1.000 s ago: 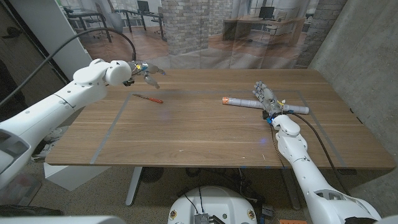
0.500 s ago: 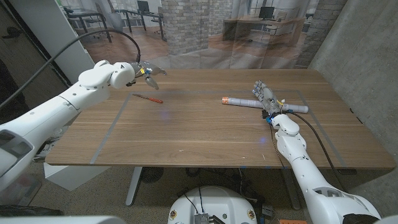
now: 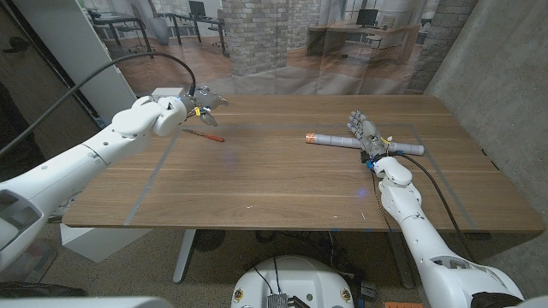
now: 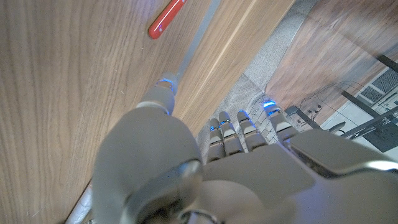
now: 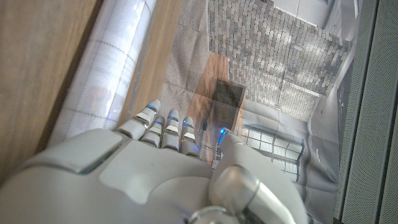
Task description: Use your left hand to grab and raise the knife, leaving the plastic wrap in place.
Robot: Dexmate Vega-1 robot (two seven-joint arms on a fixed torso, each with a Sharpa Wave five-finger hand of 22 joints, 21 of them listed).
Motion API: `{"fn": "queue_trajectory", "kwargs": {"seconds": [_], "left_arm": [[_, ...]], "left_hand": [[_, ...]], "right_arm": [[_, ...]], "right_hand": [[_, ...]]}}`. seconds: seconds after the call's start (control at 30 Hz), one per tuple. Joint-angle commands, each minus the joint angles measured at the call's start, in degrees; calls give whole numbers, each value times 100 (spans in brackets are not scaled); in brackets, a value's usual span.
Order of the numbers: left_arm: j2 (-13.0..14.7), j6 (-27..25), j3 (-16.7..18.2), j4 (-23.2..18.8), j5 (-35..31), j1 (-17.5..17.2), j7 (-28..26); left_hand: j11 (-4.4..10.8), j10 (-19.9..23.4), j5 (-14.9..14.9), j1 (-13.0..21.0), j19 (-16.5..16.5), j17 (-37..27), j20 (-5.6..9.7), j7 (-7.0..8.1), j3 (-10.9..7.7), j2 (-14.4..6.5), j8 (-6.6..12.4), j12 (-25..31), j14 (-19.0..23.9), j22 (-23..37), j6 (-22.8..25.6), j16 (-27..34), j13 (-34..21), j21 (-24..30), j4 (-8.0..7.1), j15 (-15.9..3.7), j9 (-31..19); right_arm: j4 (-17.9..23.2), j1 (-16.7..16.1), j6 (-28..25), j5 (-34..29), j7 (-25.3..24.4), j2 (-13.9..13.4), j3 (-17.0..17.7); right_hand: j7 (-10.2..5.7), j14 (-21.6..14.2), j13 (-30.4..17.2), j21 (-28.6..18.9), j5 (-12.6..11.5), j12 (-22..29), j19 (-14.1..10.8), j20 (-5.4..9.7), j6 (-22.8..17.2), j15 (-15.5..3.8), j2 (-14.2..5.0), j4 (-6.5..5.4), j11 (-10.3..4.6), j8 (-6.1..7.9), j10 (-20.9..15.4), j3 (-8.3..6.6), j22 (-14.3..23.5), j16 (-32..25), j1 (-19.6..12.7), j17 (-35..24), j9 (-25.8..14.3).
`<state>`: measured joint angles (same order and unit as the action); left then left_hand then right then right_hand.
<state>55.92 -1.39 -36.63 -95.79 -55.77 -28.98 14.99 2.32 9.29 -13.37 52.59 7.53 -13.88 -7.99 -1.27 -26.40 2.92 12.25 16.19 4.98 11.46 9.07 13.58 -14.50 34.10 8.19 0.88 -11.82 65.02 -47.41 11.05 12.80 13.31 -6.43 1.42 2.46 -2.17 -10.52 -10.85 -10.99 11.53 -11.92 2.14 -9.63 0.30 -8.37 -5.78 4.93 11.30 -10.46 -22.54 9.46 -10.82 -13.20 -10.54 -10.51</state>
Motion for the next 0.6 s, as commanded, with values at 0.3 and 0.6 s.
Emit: {"fn": "queue_trajectory", "kwargs": {"seconds": [0.3,0.6], "left_arm": [[80,-18,-10,494,-433,-507,-1716],[-129,138,50,933,213,-524,-2060]], "left_hand": [[167,448,-55,277,-211,-751,-161,166,309,-251,421,675,425,281,672,692,-535,266,55,-192,-231],[78,403,-69,202,-381,-1139,-196,53,661,-28,453,899,468,409,597,987,-792,443,28,-169,-313]], "right_arm": [[71,-9,-83,-115,-56,-9,-61],[121,-1,-146,-171,-98,-34,-103]], "right_hand": [[5,-69,-28,-37,3,16,-79,167,-96,-10,65,-43,-2,32,-57,18,28,-29,87,-20,-19],[8,-81,-28,-38,3,14,-92,164,-113,6,94,-60,6,29,-68,44,28,-31,127,-22,-19]]}}
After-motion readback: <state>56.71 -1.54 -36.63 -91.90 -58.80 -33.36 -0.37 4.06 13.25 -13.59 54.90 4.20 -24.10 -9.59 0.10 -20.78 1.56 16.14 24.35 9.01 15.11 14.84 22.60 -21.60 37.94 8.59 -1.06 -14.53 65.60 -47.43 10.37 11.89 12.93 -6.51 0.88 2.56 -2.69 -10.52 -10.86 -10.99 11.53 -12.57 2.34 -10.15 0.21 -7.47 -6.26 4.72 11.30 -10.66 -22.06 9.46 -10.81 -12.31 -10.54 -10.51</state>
